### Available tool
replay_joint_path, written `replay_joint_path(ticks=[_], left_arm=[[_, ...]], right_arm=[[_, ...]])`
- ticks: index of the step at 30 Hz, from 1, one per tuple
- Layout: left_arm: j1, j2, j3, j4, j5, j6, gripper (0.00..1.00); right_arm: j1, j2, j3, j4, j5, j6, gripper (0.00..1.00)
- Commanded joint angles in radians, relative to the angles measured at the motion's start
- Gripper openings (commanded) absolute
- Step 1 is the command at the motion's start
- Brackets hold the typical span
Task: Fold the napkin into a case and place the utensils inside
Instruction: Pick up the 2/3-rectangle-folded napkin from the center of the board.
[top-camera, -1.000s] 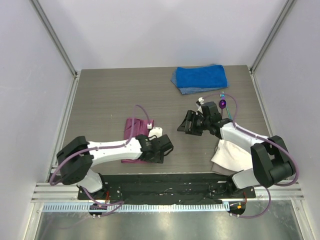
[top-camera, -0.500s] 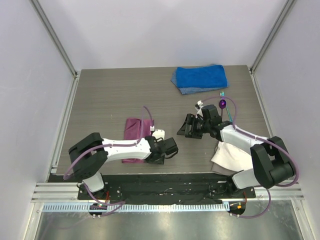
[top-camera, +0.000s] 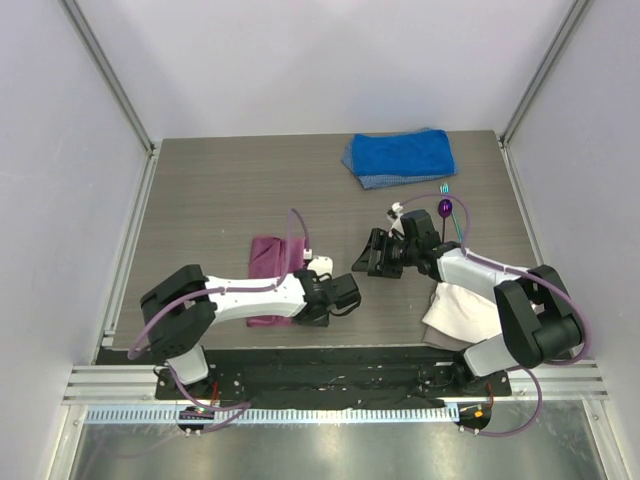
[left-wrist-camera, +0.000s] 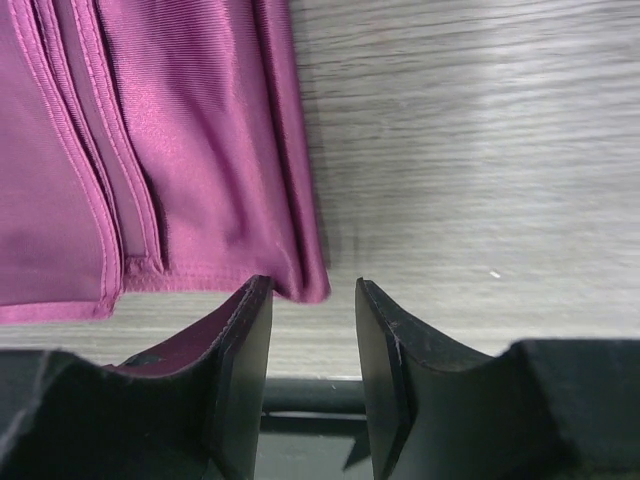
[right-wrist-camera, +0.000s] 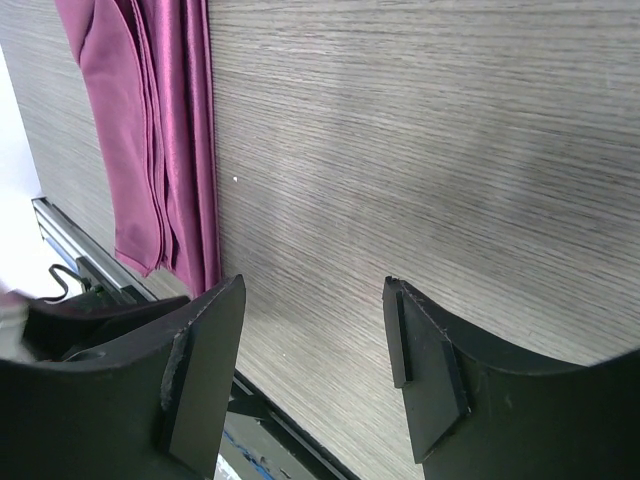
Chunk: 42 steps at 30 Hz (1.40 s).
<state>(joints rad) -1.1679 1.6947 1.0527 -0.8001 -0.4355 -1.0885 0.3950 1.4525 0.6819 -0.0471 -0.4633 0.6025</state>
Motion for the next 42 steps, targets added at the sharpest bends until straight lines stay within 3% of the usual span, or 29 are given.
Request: replay_joint_path(ticks=[1,12,26,35,38,42], left_arm=[[-0.018,-0.084,0.066,-0.060,-0.043,-0.005,0.43],[-0.007,-0.037,0.085,-0.067,-0.092,0.029,0.49],[0.010,0.059,0.038,0.022,-0.054,0.045,0.43],[0.016,0.062,0.010,0.038,-0.032,0.044,0.31],[0.016,0.057,0.015,0.035,-0.031,0.045,0.18],[0.019,0.022,0.020,0.038,-0.028,0.047,0.08]], right_arm=[[-0.001,0.014,0.011,0.043,-0.021,-0.004,0.65],[-0.001,0.022,0.005,0.070,-0.029,-0.001,0.65],[0.001,0.022,-0.008,0.081,-0.034,0.002,0.65],[0.001,0.029,-0.002,0.085,-0.035,0.006,0.65],[-0.001,0.043,-0.002,0.105,-0.046,0.017,0.66],[0.005,0.075,0.016,0.110,-0.060,0.019,0.66]])
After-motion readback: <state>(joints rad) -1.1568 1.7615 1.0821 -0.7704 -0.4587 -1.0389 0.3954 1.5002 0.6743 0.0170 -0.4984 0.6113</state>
